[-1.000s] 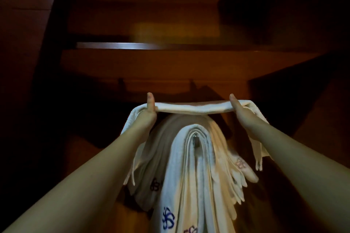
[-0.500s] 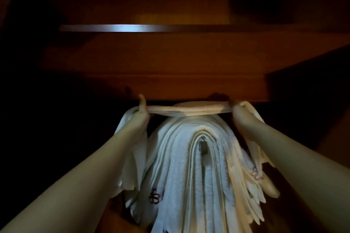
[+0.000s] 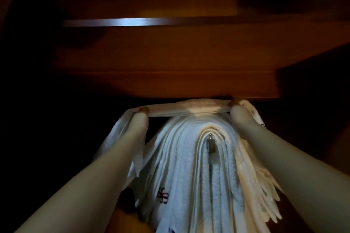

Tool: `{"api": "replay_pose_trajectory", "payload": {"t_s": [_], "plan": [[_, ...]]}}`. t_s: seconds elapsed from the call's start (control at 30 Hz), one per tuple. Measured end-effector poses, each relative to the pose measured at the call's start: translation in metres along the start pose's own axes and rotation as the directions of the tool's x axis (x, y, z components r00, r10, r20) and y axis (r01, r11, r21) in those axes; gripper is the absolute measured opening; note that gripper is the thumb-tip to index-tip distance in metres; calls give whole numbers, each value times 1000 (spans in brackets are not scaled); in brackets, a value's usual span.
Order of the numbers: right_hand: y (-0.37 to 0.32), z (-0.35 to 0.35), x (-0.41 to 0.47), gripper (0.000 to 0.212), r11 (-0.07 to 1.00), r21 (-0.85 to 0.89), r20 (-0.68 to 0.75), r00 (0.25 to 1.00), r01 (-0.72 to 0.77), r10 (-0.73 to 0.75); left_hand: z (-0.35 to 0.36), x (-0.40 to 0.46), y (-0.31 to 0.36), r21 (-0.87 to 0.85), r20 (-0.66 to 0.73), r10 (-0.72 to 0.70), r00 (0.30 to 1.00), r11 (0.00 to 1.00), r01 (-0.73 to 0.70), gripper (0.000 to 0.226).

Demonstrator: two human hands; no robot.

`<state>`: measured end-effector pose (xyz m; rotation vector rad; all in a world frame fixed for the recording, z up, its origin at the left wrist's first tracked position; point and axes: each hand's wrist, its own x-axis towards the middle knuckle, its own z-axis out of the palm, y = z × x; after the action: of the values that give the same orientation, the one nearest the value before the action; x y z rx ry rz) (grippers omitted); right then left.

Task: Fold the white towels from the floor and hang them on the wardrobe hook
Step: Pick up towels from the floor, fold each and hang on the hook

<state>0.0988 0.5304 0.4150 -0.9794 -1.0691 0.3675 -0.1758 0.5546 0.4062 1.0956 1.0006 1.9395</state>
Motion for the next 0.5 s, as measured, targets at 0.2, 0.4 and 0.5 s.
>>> {"api": "replay_pose_trajectory", "payload": {"t_s": [0.2,0.4,0.5], "plan": [[18,-41,15,36,996,76,-58,997,-48,53,44,-27,-9,31,180,98,979,994,-106,36],[30,-28,8,62,908,373,198,972,-191,123,6,-7,-7,-38,181,87,980,996,-81,61],[31,-33,11,64,786,553,151,961,-277,232,2,-1,-10,-340,267,-26,963,933,120,100]]}}
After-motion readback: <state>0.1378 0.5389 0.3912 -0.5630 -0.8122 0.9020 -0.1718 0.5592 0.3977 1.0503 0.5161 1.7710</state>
